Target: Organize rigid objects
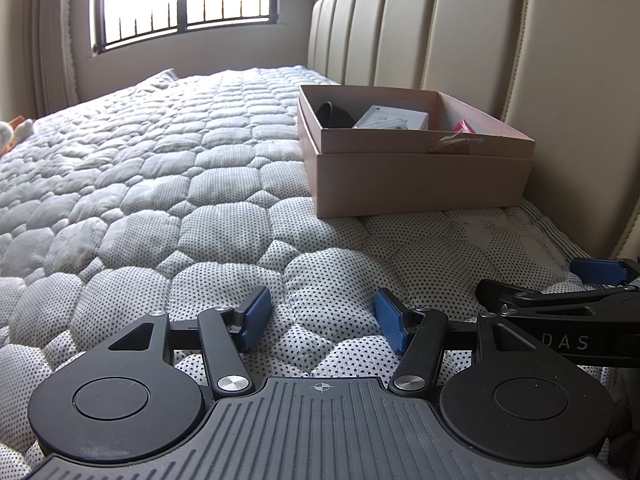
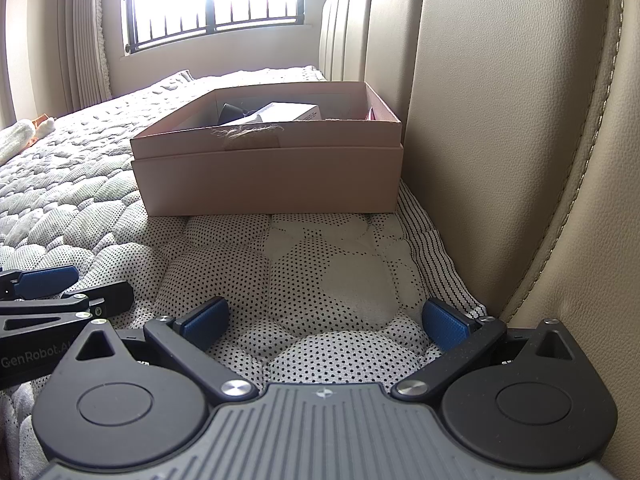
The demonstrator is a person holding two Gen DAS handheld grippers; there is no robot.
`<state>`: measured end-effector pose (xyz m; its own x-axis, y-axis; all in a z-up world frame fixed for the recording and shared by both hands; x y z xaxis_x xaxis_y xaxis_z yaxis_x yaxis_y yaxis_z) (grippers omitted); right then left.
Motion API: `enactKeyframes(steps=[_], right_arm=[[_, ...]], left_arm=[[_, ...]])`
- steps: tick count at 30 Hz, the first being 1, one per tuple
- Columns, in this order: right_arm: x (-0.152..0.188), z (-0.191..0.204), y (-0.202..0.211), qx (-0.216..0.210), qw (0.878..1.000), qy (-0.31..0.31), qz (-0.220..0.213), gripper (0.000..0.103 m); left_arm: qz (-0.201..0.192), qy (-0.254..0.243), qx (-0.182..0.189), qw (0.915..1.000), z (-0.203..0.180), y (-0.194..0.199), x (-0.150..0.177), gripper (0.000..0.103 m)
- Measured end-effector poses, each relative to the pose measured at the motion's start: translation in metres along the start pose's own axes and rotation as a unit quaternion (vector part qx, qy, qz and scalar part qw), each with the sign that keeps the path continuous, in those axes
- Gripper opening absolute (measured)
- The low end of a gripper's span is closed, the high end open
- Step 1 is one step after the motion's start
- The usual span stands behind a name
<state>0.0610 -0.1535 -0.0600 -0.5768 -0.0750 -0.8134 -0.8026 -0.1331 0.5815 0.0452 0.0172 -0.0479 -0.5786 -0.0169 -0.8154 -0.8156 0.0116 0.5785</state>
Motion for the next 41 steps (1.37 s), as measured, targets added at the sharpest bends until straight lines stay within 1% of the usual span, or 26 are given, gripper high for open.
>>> enactKeyframes(steps=[15, 20, 31, 41], right_arm=[[-0.0003, 0.0004, -0.0005, 0.001, 1.000, 0.001, 0.001, 0.103], [-0.0005, 0.0016, -0.0003, 0.001, 1.000, 0.001, 0.001, 0.103], [-0.0003, 0.0016, -0.0002, 0.000, 1.000, 0.000, 0.001, 0.103], [-0.0005, 0.0020, 0.0003, 0.000, 1.000, 0.000, 0.001, 0.103]], left_arm=[[0.000, 0.001, 0.002, 1.0000, 0.0005, 0.0005, -0.0004, 0.063], [0.001, -0.007, -0.003, 1.0000, -0.0007, 0.0001, -0.0003, 0.063], [0.000, -0.003, 0.000, 1.0000, 0.0007, 0.0004, 0.0000, 0.063], [-0.002, 0.001, 0.001, 1.0000, 0.0016, 0.0014, -0.0006, 0.060]])
Point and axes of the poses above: each gripper's, at about its wrist camera, not at the fingertips, and y roughly against the way its jaws point, z to its left, x to its underside, the point moved 8 cm from there along -y, roughly the way its jaws point, and after that the axes turned 1 degree about -z, right-handed, at the moved point
